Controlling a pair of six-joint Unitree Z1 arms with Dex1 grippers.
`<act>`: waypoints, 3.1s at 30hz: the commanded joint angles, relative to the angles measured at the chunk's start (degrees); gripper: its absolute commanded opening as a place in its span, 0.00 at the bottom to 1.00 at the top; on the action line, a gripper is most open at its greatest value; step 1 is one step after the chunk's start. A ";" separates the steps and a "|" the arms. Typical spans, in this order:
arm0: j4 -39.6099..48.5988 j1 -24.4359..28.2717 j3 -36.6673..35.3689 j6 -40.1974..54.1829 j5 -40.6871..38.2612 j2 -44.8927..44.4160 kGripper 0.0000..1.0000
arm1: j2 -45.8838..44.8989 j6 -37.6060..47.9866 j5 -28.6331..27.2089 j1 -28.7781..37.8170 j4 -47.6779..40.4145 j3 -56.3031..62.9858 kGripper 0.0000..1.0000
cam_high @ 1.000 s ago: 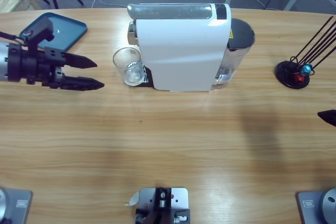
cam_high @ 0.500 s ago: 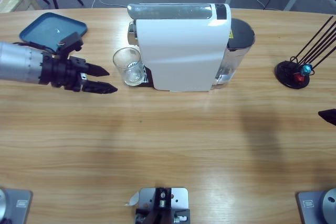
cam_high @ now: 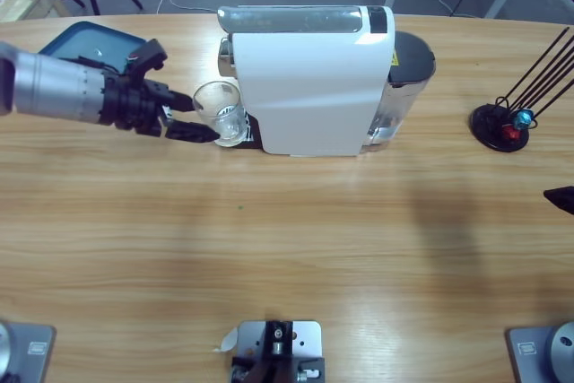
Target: Pour coffee
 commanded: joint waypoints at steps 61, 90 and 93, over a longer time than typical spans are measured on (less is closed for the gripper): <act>-0.88 2.21 3.45 -0.91 0.54 -11.10 1.00 | -1.22 0.59 -0.76 0.14 0.00 1.56 1.00; 37.80 -3.77 -2.84 -2.49 10.33 -34.10 1.00 | 47.05 -8.02 17.29 -22.03 17.00 -67.75 0.00; 36.84 -3.77 -2.29 -2.40 10.42 -33.66 1.00 | 50.36 -8.10 20.51 -21.01 17.26 -69.22 0.00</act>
